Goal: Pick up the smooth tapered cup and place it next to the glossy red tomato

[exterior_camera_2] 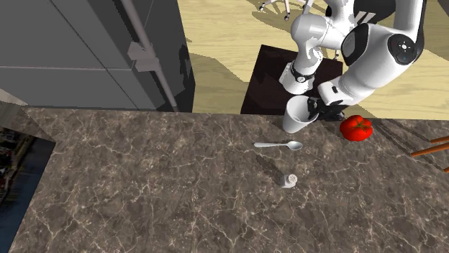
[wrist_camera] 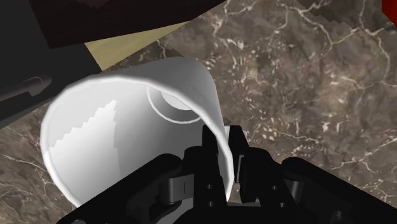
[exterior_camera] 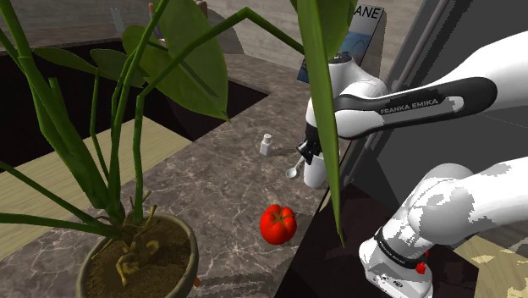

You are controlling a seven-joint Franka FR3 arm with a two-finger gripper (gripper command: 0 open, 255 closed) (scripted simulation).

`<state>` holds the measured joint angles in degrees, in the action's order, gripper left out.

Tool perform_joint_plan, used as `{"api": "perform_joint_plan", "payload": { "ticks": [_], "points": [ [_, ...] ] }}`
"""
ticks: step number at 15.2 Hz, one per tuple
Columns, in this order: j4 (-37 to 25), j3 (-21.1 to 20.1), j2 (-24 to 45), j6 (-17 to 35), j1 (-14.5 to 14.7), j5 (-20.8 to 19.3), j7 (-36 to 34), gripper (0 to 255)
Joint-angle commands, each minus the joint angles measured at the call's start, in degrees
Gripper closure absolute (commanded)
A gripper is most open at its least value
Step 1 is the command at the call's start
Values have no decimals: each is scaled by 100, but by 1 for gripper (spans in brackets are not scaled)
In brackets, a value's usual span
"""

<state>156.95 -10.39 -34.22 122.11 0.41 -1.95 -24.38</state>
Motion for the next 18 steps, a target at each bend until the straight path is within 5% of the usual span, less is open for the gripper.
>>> {"api": "perform_joint_plan", "payload": {
  "ticks": [1, 6, 7, 12, 16, 18],
  "points": [
    [28, -4, 18, 51, -1, -1, -6, 255],
    [27, -4, 18, 51, -1, -1, -6, 255],
    [28, -4, 18, 51, -1, -1, -6, 0],
    [28, -4, 18, 51, -1, -2, -6, 0],
    [-521, 11, -290, -807, 57, 54, 29, 0],
    [-521, 11, -291, -807, 57, 55, 30, 0]
  ]
}}
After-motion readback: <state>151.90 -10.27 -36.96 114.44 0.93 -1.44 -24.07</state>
